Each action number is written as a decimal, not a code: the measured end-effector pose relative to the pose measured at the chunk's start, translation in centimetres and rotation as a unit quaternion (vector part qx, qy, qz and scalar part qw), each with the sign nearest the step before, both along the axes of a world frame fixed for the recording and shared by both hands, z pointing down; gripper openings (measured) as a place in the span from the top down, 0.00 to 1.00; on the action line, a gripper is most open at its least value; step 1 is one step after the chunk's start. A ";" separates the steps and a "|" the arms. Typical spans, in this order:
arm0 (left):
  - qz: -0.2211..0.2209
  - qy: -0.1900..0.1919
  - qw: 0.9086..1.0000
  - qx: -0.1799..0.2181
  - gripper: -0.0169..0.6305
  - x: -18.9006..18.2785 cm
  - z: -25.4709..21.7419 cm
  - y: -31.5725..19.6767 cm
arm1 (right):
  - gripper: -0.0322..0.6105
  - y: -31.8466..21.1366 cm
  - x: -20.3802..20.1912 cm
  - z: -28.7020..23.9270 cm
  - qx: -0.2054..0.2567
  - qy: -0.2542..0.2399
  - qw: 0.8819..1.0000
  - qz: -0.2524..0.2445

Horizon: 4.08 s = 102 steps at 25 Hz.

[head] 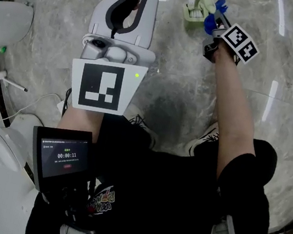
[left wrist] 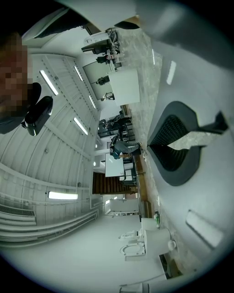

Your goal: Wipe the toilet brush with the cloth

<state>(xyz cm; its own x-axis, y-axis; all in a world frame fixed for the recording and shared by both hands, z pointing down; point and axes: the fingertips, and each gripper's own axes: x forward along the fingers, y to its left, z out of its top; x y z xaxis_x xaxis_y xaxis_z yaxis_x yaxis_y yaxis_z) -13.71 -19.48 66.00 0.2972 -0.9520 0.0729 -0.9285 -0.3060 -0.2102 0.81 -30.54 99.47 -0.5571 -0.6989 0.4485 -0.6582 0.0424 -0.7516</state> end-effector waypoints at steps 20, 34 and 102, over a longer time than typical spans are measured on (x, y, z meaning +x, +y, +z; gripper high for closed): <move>0.016 0.031 0.999 -0.002 0.97 1.4 -0.2 -1.2 | 0.84 5.1 1.6 0.9 -0.003 0.040 0.999 -0.001; 0.013 0.029 0.999 -0.003 0.97 1.2 -0.3 -1.7 | 0.83 12.2 -9.0 2.0 0.021 0.071 0.973 -0.221; 0.016 0.042 0.999 -0.007 0.97 1.6 -0.1 -2.5 | 0.74 14.3 7.1 9.9 0.031 0.417 0.860 -0.294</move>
<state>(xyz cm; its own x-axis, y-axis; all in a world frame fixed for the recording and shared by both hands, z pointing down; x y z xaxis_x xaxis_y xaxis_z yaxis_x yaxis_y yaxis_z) -12.07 -21.99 65.90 0.3325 -0.9412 0.0607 -0.9325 -0.3377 -0.1279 7.88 -16.22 109.41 -0.3256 -0.4426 0.8355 -0.8179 0.5752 -0.0140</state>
